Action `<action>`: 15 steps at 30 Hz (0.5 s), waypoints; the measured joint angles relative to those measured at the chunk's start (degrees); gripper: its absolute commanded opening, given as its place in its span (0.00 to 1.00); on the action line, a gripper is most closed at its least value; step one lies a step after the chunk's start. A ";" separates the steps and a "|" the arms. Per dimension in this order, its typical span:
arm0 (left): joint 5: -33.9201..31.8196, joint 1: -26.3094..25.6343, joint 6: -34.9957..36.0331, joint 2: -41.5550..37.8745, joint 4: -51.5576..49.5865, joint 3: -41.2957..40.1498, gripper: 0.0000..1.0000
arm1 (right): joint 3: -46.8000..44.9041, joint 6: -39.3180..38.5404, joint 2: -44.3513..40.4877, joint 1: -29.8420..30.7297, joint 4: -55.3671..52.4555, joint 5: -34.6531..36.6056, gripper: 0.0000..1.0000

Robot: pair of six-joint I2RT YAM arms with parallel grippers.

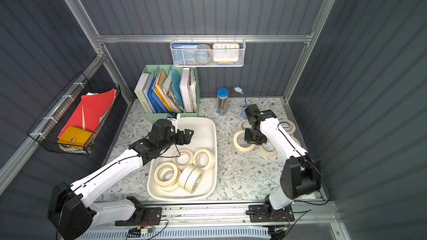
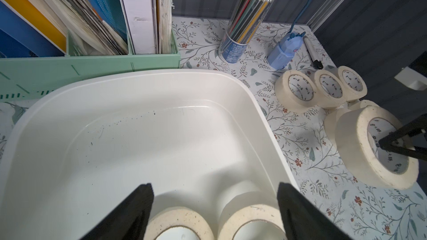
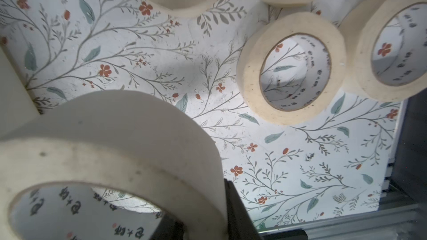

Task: Take out the art tape in the storage box
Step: Place the art tape at the center of the board.

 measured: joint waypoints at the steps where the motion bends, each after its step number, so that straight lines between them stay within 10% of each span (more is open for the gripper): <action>1: 0.00 0.00 0.00 0.31 -0.22 0.00 0.88 | -0.17 -0.04 1.27 -0.11 0.50 -0.33 0.00; 15: 0.52 0.00 -1.11 0.55 -0.72 -2.71 0.84 | -3.76 -0.63 13.09 -5.18 11.37 -1.07 0.00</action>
